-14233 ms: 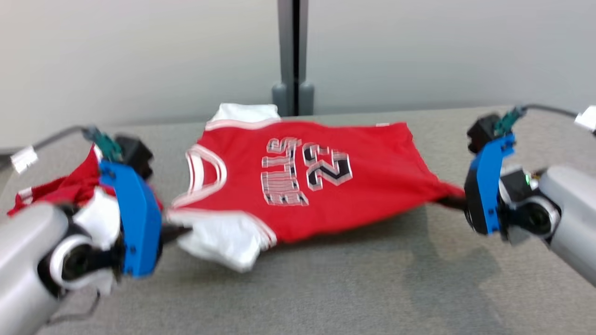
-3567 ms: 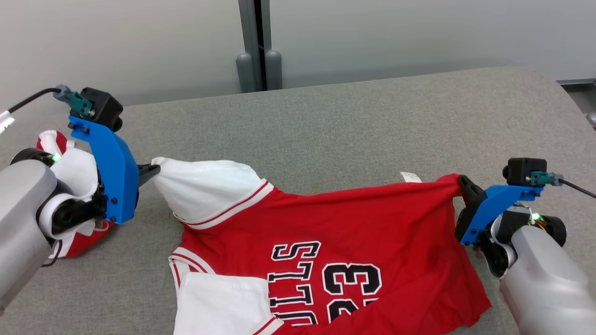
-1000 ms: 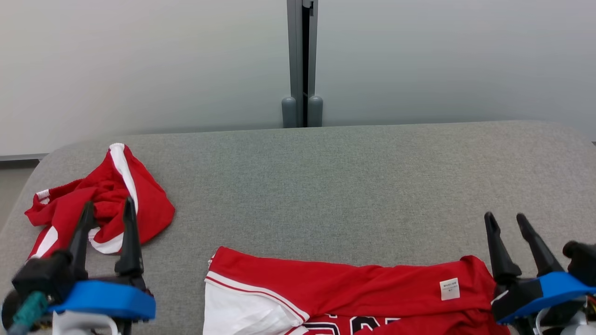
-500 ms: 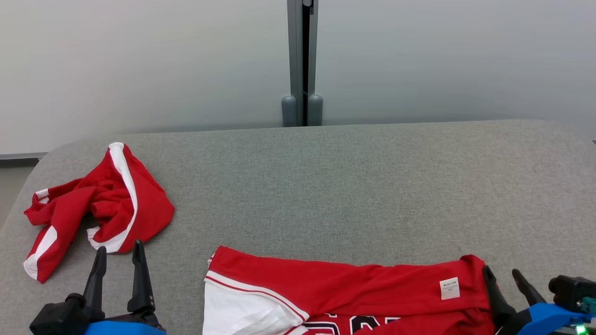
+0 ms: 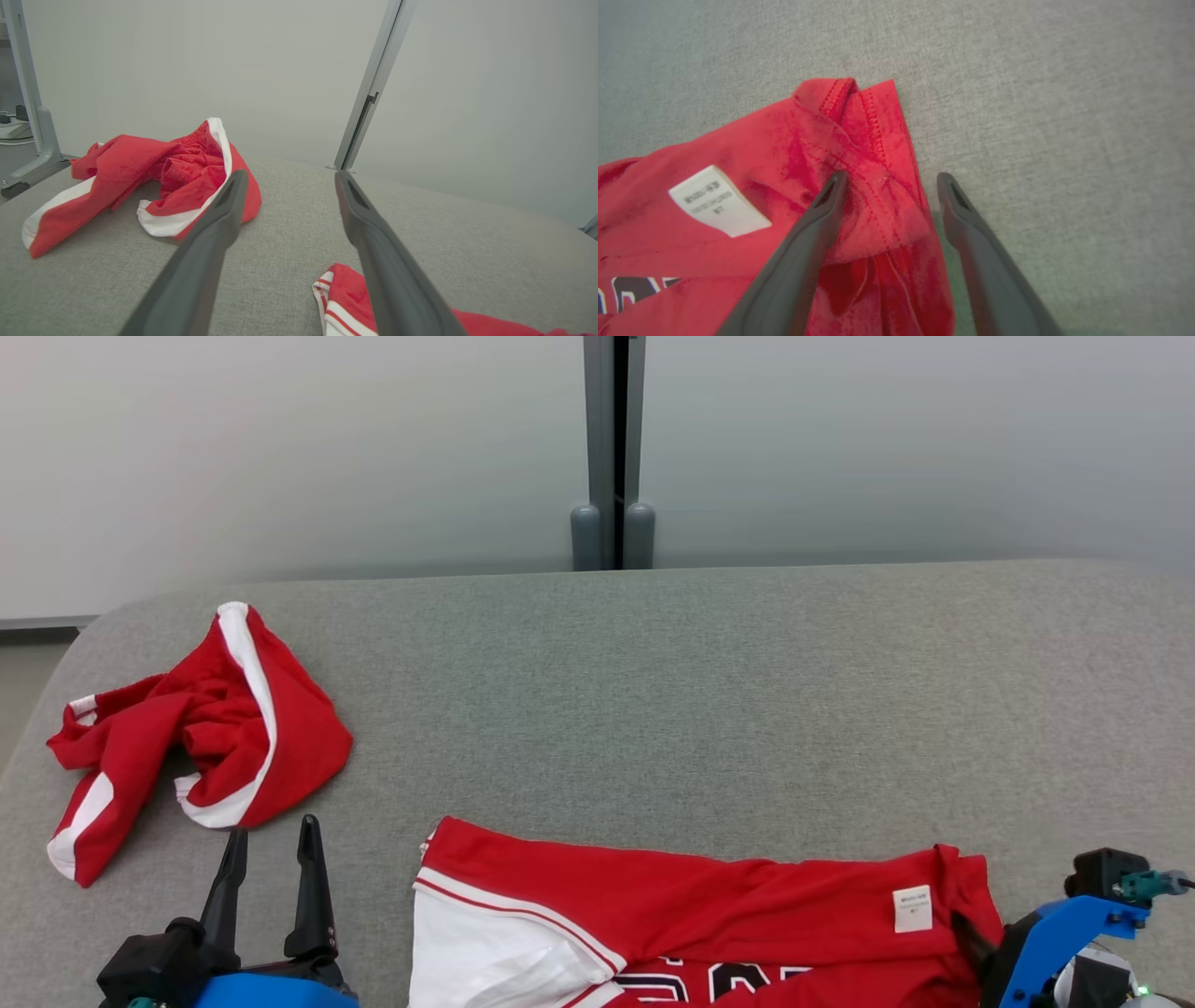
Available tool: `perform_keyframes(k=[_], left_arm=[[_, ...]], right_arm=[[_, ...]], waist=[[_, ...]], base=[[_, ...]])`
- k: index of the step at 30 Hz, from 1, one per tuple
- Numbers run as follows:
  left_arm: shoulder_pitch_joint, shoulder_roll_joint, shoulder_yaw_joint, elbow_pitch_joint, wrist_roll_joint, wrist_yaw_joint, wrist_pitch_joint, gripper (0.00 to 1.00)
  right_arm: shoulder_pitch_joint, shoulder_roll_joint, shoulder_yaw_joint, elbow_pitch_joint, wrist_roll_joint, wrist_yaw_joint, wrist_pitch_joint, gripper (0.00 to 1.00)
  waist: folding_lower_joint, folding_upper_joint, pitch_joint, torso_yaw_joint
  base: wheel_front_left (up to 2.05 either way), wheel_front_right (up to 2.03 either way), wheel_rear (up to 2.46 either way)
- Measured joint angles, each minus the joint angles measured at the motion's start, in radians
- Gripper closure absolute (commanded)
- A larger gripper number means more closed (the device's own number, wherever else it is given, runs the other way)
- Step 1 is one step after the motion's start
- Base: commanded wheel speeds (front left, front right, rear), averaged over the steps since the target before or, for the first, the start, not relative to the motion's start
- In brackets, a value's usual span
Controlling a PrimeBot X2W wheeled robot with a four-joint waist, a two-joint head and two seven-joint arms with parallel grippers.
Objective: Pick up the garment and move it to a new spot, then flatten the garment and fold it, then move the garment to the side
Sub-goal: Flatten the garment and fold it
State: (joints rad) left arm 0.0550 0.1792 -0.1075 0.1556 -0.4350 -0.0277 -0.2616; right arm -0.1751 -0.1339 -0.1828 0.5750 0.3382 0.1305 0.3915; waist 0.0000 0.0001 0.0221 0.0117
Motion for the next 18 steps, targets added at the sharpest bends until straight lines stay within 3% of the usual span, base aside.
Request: perform_keyframes(k=[9,10,11,12,18], left_arm=[[-0.017,-0.026,0.032,0.040,0.032,-0.031,0.000,0.00],[-0.017,-0.029,0.035,0.043,0.032,-0.034,0.000,0.00],[-0.017,-0.031,0.039,0.045,0.035,-0.035,0.000,0.00],[-0.017,-0.033,0.042,0.047,0.039,-0.040,0.000,0.00],[-0.017,-0.044,0.067,0.060,0.051,-0.050,0.000,0.00]], right_arm=[[-0.008,-0.004,-0.011,0.042,0.072,-0.002,0.202,0.00],[-0.003,-0.004,-0.012,0.034,0.081,-0.002,0.213,0.56],[0.005,-0.004,-0.011,0.021,0.086,-0.003,0.217,0.74],[0.013,-0.004,-0.011,0.010,0.093,-0.003,0.219,1.00],[0.037,0.032,0.016,-0.067,0.138,-0.002,0.204,1.00]], waist=[[-0.0002,-0.0003,0.016,0.039],[-0.0001,-0.0002,0.016,0.041],[-0.0001,-0.0003,0.018,0.043],[-0.0001,-0.0003,0.019,0.045],[0.0000,0.0001,0.013,0.037]], base=[[0.00,0.00,0.00],[0.00,0.00,0.00],[0.00,0.00,0.00],[0.00,0.00,0.00],[0.00,0.00,0.00]])
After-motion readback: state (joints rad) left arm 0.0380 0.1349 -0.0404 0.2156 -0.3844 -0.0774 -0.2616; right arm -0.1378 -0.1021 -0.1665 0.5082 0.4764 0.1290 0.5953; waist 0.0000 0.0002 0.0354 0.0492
